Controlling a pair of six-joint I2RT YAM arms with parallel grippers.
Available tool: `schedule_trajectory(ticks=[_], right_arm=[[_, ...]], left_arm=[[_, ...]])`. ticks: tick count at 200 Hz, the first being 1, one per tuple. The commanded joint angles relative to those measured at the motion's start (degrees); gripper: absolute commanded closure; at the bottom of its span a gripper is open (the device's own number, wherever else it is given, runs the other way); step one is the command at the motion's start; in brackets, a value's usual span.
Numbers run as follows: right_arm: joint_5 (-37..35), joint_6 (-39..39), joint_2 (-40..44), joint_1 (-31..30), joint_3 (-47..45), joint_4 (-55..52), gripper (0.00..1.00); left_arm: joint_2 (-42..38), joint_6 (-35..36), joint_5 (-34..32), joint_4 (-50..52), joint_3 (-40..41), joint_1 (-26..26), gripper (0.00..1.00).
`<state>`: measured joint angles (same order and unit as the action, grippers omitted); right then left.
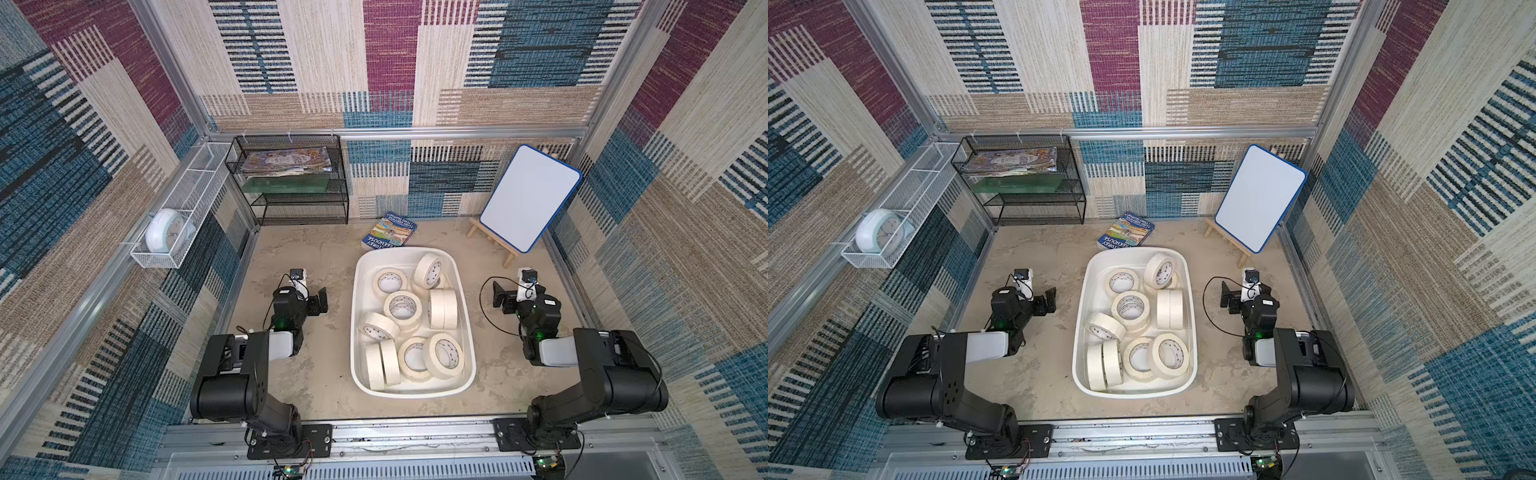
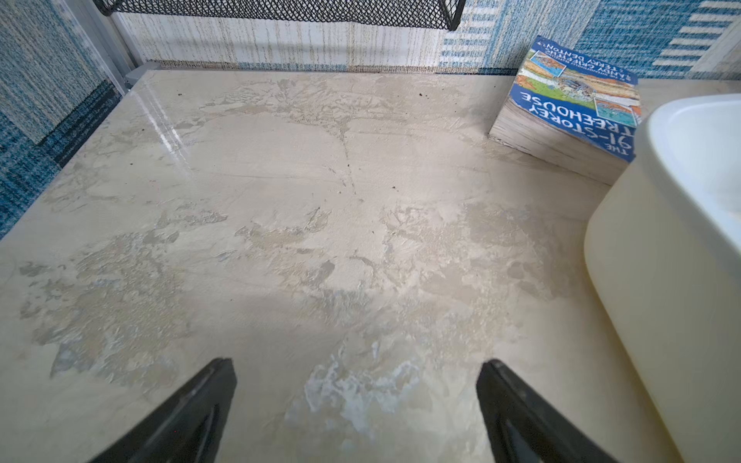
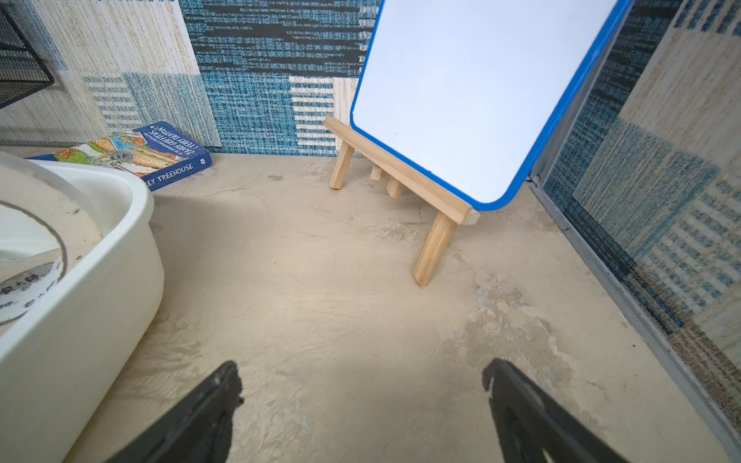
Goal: Take out the art tape in the storage box
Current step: Pick up the art tape from the storage box.
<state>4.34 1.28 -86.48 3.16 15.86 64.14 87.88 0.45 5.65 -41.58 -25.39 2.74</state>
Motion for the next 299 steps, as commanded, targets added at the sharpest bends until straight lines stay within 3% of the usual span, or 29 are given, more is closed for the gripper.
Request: schedule_trajectory(ticks=[1, 236, 247, 260, 273, 299], right_arm=[[0.0, 0.2, 0.2, 0.0, 0.2, 0.9, 0.01], [-0.1, -0.4, 0.3, 0.4, 0.6, 0.5, 0.01], [-1.5, -1.2, 1.9, 0.4, 3.0, -4.2, 0.01], [-3.5, -1.6, 5.3, 0.2, 9.9, -18.6, 0.01], [-4.8, -1.4, 7.9, 0.0, 15.1, -28.7, 0.01], [-8.5, -1.9, 10.6, -1.4, 20.0, -39.0, 0.01]], left_arm=[[-0.1, 0.5, -0.5, -1.7, 0.0, -0.1, 0.01], [-0.4, 0.4, -0.9, -2.1, 0.0, 0.0, 0.01], [-3.0, 0.0, -1.7, 4.6, -3.0, 0.0, 0.01], [-6.8, 0.2, -2.1, 17.7, -7.8, -0.1, 0.01], [-10.1, 0.2, -3.9, 20.1, -8.4, -0.9, 0.0], [-16.5, -0.1, -8.3, 27.7, -10.9, -3.4, 0.0]])
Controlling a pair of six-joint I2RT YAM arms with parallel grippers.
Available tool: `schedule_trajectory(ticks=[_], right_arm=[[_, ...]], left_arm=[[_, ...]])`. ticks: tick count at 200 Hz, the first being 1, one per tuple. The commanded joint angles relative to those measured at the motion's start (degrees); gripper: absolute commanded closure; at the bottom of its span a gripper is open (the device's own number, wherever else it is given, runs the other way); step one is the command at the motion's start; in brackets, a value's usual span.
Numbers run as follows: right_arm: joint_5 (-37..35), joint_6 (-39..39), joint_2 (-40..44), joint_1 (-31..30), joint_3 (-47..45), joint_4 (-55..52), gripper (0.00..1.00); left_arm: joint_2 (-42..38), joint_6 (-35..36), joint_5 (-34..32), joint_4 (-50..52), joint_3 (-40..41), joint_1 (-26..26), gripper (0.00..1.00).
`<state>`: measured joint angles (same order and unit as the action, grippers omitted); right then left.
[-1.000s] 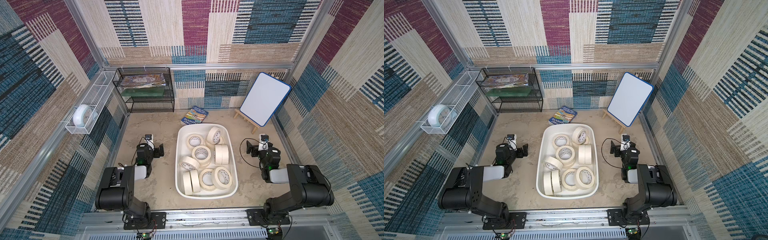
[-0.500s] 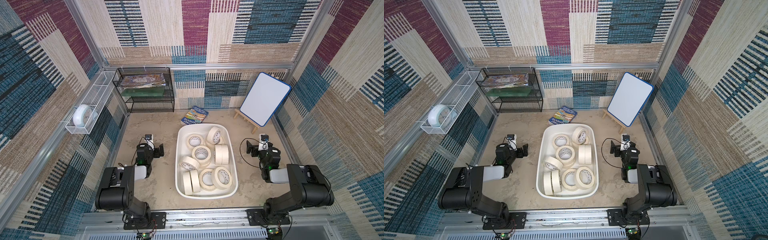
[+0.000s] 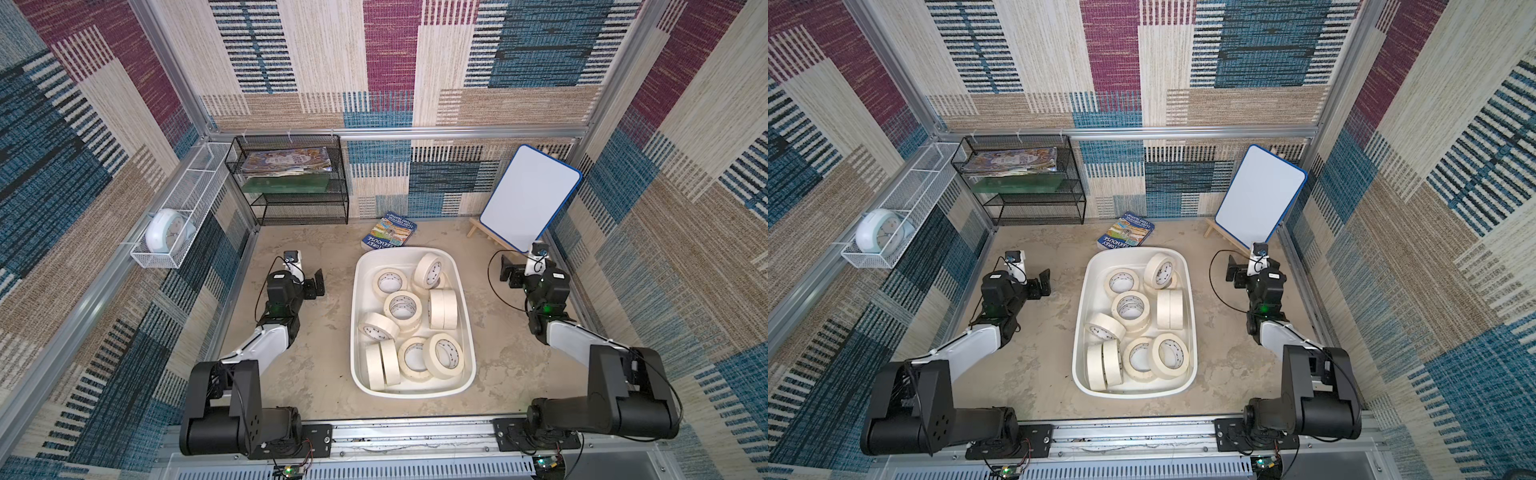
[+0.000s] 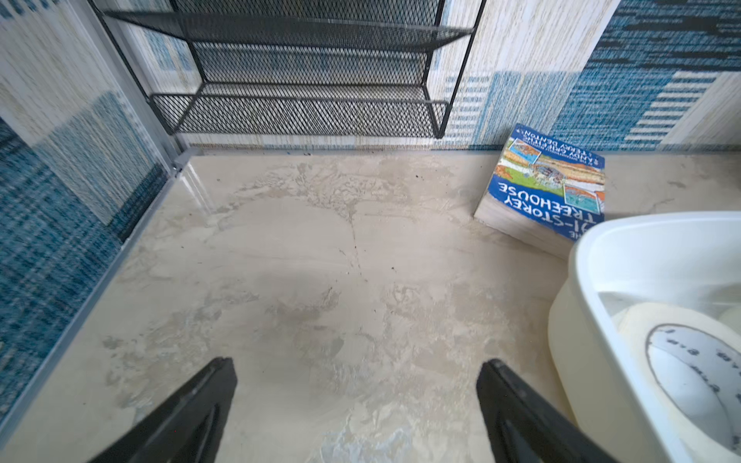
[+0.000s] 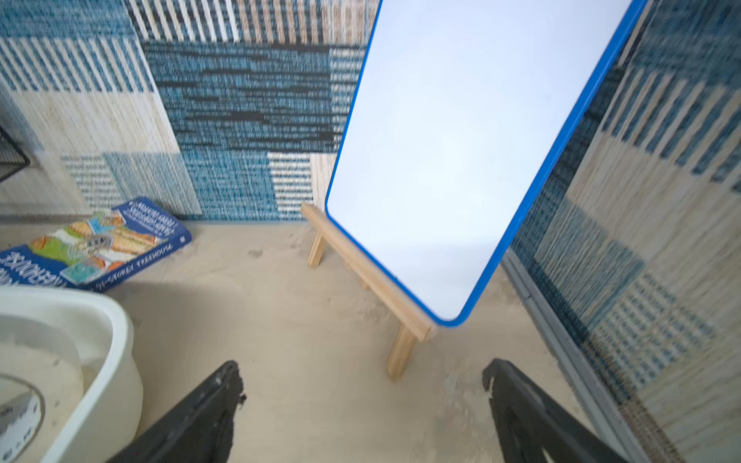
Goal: Take out the art tape in the storage box
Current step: Pick up the art tape from the storage box.
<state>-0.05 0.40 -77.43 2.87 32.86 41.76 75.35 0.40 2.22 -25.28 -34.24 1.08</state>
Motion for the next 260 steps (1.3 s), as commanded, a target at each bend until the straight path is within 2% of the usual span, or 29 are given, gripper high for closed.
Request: schedule_trajectory(ticks=[1, 31, 54, 74, 93, 121, 151, 182, 221, 260], right_arm=[[-4.3, -1.1, 1.7, -1.2, 3.0, -16.9, 0.01], [-9.1, -2.3, 2.8, -5.4, 8.0, -28.5, 0.01], [-11.1, -2.5, 3.8, -10.0, 11.5, -35.3, 0.01], [-9.9, -3.9, 4.4, -12.0, 13.8, -39.9, 0.01], [-8.6, -5.0, 4.2, -12.2, 15.7, -44.2, 0.01], [-6.4, -6.7, 3.4, -12.3, 18.3, -50.5, 0.01], [-7.1, -7.3, 4.1, -12.6, 18.6, -54.6, 0.01], [-7.2, -7.7, 5.7, -12.7, 17.2, -55.6, 0.01], [-7.4, -7.5, 5.6, -12.7, 16.9, -55.5, 0.01], [-7.3, -7.5, 5.6, -12.7, 16.5, -55.1, 0.01]], left_arm=[[-4.1, -0.1, -5.2, 11.7, -2.3, -1.9, 0.0], [-9.8, 1.2, -10.1, 21.2, -6.4, -8.5, 0.01], [-12.1, -0.6, -9.1, 27.1, -9.6, -12.8, 0.03], [-12.1, 0.2, -7.8, 33.6, -13.8, -17.5, 0.06], [-8.8, 1.8, -3.6, 41.5, -20.5, -22.4, 0.09], [2.3, 5.4, -0.2, 58.4, -37.2, -29.1, 0.11], [15.4, 7.4, 8.5, 70.3, -51.4, -30.0, 0.17], [27.2, 8.8, 15.5, 78.1, -59.2, -30.1, 0.27], [33.2, 9.4, 17.3, 78.5, -60.0, -30.1, 0.28], [35.7, 9.5, 14.6, 78.6, -60.3, -30.1, 0.29]])
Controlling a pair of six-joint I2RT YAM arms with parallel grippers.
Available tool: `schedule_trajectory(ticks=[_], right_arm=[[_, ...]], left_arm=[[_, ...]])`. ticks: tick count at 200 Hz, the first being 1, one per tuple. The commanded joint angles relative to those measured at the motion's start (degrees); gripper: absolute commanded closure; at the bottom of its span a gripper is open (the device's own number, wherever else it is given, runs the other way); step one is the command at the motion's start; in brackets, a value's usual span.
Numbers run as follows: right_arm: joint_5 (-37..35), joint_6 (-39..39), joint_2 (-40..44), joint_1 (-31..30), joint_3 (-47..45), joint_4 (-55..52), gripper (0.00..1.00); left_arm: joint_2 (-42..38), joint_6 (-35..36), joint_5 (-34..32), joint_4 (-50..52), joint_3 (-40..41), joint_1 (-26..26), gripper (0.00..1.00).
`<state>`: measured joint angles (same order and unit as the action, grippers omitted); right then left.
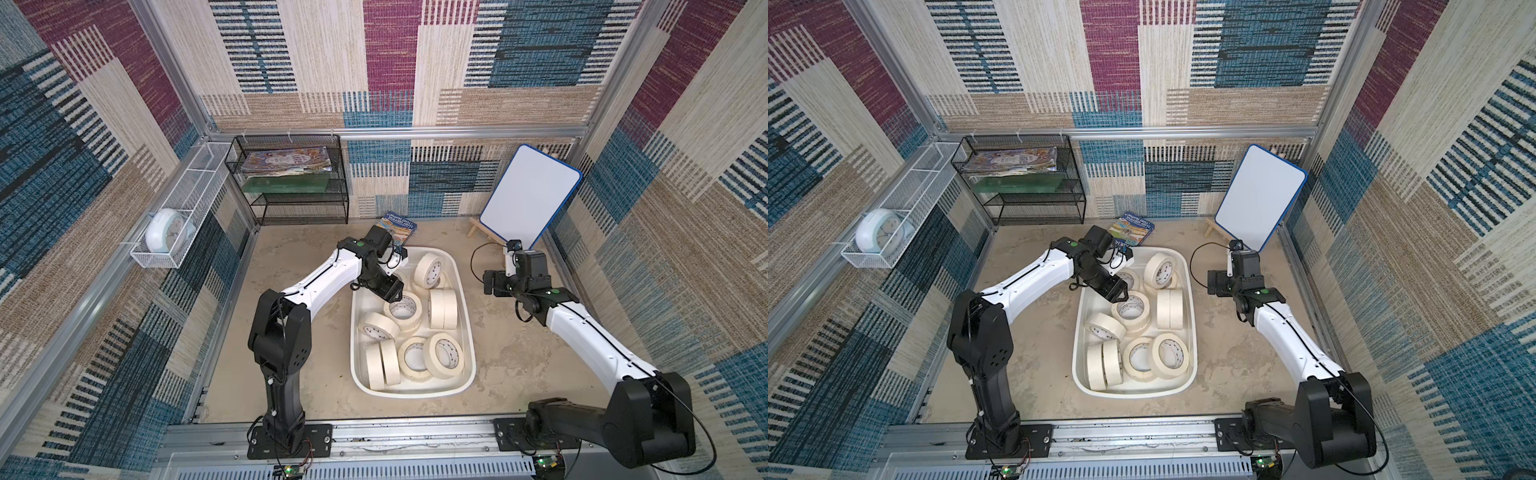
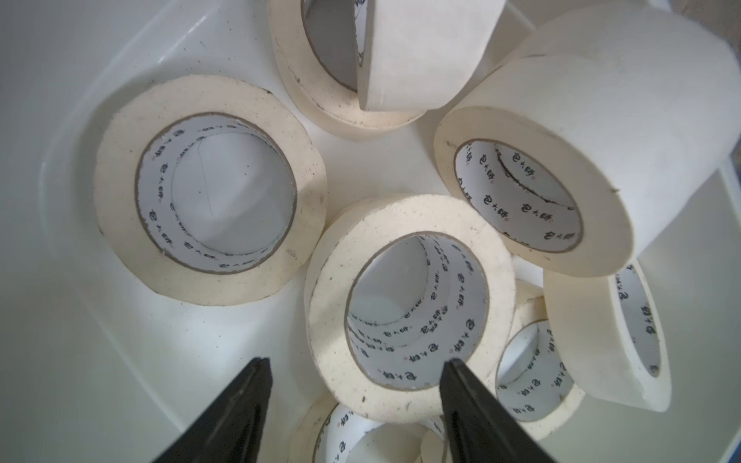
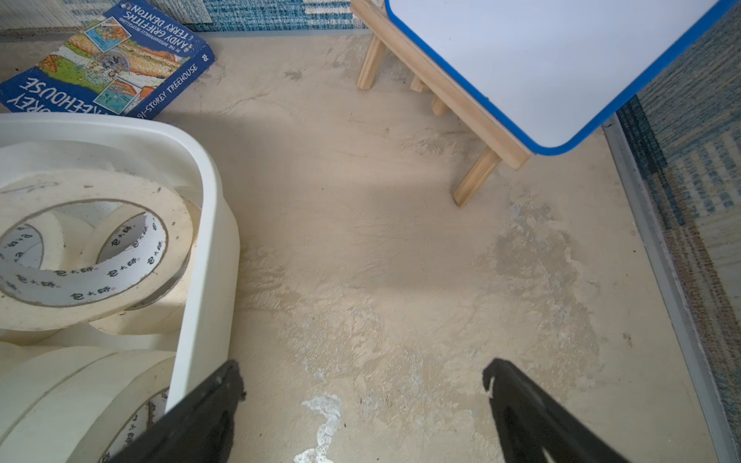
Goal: Take out the art tape in the storage box
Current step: Pick up the art tape from the storage box.
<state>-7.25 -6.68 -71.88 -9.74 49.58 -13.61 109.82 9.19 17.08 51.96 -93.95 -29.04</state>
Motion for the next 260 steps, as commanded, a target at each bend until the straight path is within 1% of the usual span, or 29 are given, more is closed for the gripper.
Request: schedule_trajectory(ticks=[1, 34, 83, 102, 137, 154, 167, 191, 214, 222, 241, 252, 260], right_arm=[[-0.1, -0.4, 0.0, -0.1, -0.3, 0.2, 0.01], [0.4, -0.7, 0.3, -0.1, -0.6, 0.6, 0.01], [0.4, -0.6, 0.8, -0.1, -1.1, 0.8, 0.01], [0.6, -0.5, 0.9, -0.1, -1.2, 0.9, 0.01], [0.3, -0.5, 1.5, 0.0, -1.5, 1.1, 0.01], [0.7, -0.6, 1.6, 0.0, -1.5, 1.0, 0.01], [1.0, -0.5, 1.7, -0.1, -1.5, 1.1, 0.01], [0.9, -0.5, 1.5, 0.0, -1.5, 1.0, 0.01], [0.9, -0.5, 1.5, 0.0, -1.4, 0.8, 0.01], [0.9, -0.5, 1.5, -0.1, -1.5, 0.8, 0.01], [1.0, -0.3, 1.3, -0.1, -1.6, 0.9, 0.01], [1.0, -0.1, 0.9, -0.1, -1.8, 1.1, 0.01], [1.0, -0.1, 0.6, 0.0, -1.7, 1.0, 0.01]], left_arm=[[1.3, 0.7, -0.3, 1.3, -0.6, 0.0, 0.29], [4.1, 0.3, -1.4, -0.3, -0.9, 0.1, 0.34], [6.2, -0.5, -0.8, -2.4, -0.5, 0.0, 0.51], [6.7, -0.8, 0.0, -2.7, -0.6, -0.1, 0.54], [6.4, -1.5, 0.8, -3.6, -0.1, 0.0, 0.79], [6.1, -1.6, 0.6, -3.6, -0.4, -0.1, 0.94], [5.3, -1.6, -0.3, -3.6, -0.4, -0.1, 1.0], [3.3, -1.4, -2.2, -3.4, -1.2, 0.0, 1.0], [0.4, -1.6, -5.9, -0.8, -4.7, 0.0, 1.0], [-1.2, -2.2, -8.1, -0.3, -5.8, 0.0, 1.0], [-5.9, -4.2, -16.6, -0.3, -7.2, 0.6, 1.0], [-8.9, -5.2, -20.4, -0.3, -7.0, 1.9, 1.0], [-11.1, -5.9, -21.5, -0.5, -6.4, 3.8, 1.0]])
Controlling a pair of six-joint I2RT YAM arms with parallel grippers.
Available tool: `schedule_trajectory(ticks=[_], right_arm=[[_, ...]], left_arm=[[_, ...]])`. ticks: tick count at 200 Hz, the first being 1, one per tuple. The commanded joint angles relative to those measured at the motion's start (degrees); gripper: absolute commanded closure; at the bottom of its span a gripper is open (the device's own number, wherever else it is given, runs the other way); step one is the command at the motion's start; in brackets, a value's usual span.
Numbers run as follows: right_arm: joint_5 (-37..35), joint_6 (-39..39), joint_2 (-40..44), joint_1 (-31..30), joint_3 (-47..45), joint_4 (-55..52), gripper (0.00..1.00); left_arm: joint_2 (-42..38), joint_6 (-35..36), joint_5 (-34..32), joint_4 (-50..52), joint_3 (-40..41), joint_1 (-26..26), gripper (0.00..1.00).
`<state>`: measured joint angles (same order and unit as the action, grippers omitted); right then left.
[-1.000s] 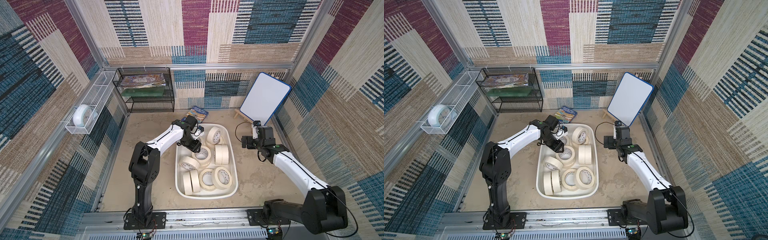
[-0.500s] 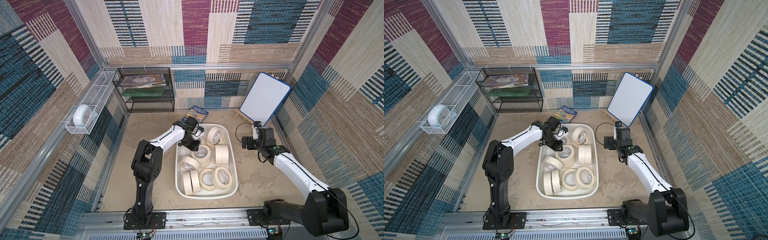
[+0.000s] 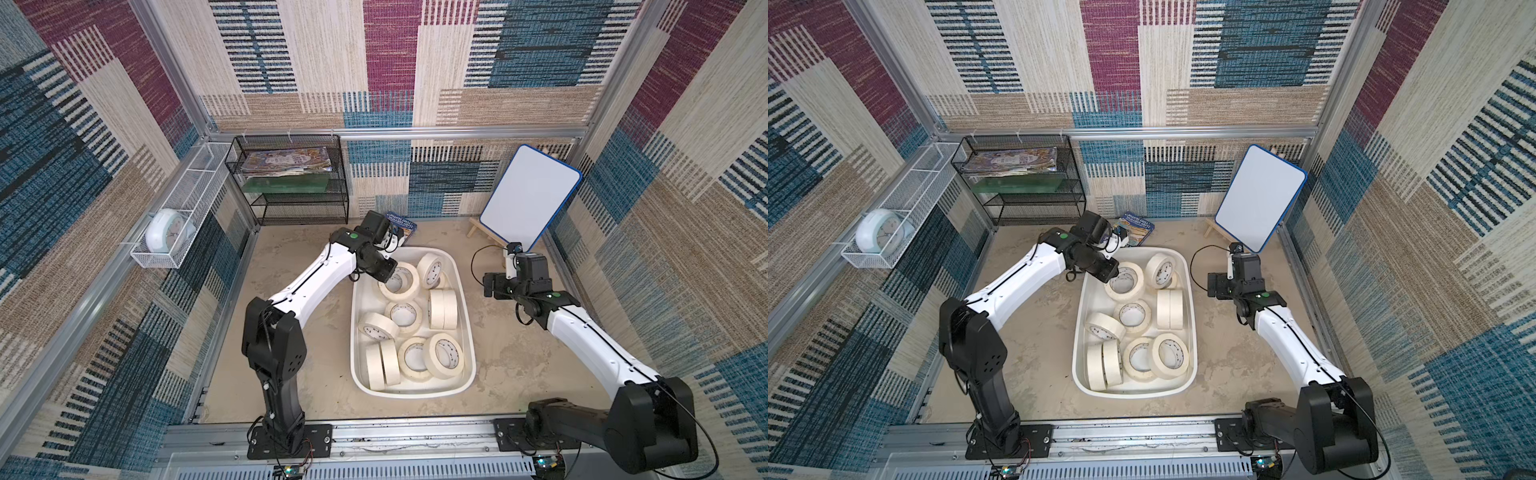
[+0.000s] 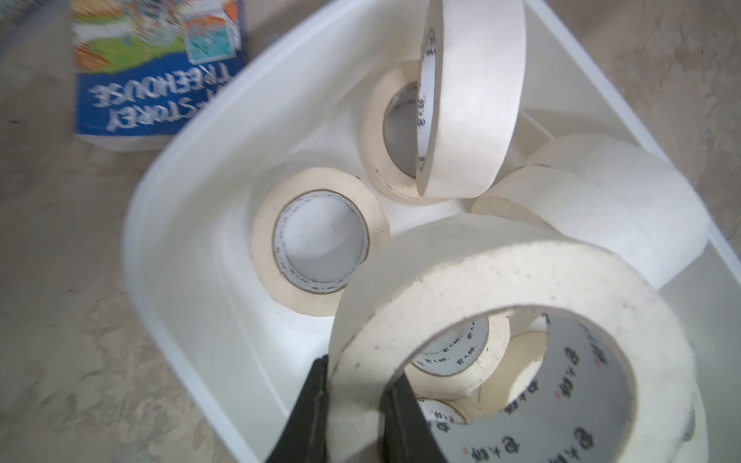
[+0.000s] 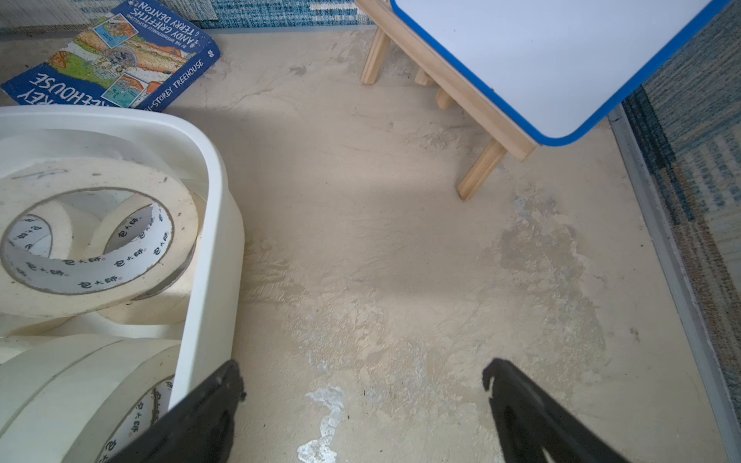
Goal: Take out the art tape in the storage box
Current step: Pick up the art tape from the storage box, then place the art tape at the center of the board.
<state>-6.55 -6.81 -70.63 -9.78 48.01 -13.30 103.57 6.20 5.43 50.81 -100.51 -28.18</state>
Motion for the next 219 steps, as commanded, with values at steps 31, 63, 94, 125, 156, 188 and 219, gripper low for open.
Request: schedule_trajectory(ticks=[31, 63, 94, 125, 156, 188, 219], right_arm=[[1.8, 0.2, -1.4, 0.0, 0.0, 1.1, 0.01], [3.5, 0.2, -1.3, 0.0, -0.2, 2.1, 0.01], [4.0, 0.0, -0.9, 0.0, -0.1, 1.8, 0.01], [6.0, -0.6, 1.0, -0.4, -0.6, 1.9, 0.01], [7.3, -1.2, 1.4, -2.5, -0.3, 1.2, 0.0], [18.0, -2.3, 3.2, -3.3, -1.9, 4.4, 0.0], [29.0, -5.9, 4.7, -3.5, -2.3, 7.9, 0.13]], left_arm=[[-10.9, -6.2, -5.5, -1.6, 7.1, 15.2, 1.0], [-10.4, -8.0, -4.4, -4.6, 14.4, 25.2, 1.0], [-5.5, -9.7, -4.4, -7.4, 15.8, 31.2, 1.0], [-0.6, -12.5, -3.1, -11.3, 15.8, 36.2, 1.0], [5.8, -13.6, -6.4, -12.9, 14.4, 38.2, 1.0], [12.2, -14.1, -9.1, -13.1, 11.8, 40.5, 1.0], [15.0, -14.4, -9.9, -14.1, 11.2, 42.7, 1.0]])
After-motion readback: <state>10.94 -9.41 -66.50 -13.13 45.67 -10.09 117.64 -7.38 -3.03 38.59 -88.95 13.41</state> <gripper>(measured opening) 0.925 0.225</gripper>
